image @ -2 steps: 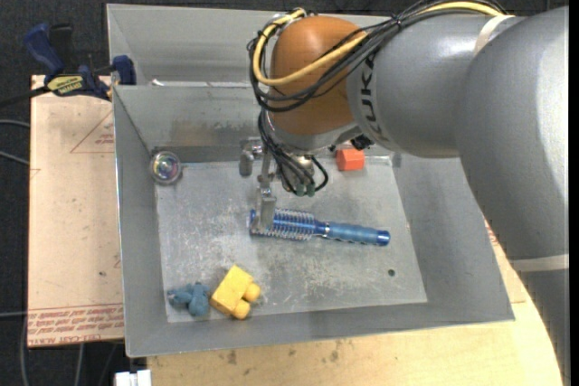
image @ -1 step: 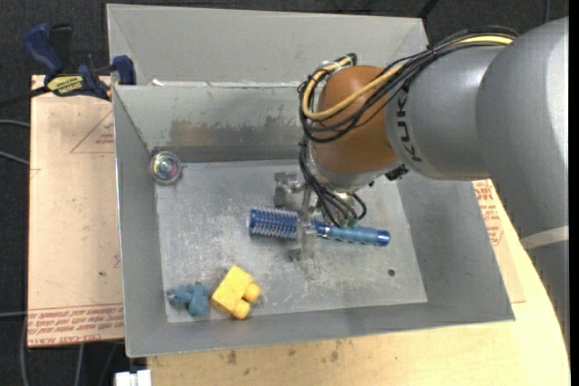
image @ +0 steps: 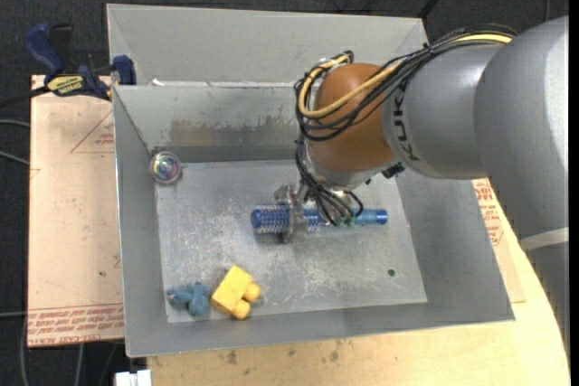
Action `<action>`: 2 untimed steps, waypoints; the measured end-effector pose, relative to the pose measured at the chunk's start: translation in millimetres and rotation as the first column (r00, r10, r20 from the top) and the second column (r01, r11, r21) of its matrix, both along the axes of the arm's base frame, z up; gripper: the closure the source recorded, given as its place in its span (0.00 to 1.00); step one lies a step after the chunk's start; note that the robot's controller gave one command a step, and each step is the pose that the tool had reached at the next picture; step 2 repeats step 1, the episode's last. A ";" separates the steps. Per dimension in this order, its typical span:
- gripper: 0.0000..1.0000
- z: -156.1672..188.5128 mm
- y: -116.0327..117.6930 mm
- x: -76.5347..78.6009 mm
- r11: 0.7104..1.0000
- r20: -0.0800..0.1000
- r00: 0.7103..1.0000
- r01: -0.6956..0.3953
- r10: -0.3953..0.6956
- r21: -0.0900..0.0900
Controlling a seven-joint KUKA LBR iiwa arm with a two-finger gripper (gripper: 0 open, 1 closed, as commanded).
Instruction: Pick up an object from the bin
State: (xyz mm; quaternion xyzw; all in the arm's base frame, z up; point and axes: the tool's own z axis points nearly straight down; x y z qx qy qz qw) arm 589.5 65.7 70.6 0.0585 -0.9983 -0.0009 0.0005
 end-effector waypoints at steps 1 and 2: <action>1.00 195.3 4.0 -48.7 0.999 0.010 0.999 -0.036 0.036 0.000; 1.00 195.3 4.0 -48.7 0.999 0.010 0.999 -0.036 0.036 0.000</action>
Offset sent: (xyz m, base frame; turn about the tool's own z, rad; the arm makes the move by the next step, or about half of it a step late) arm -0.0498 0.0037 0.1913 -0.0383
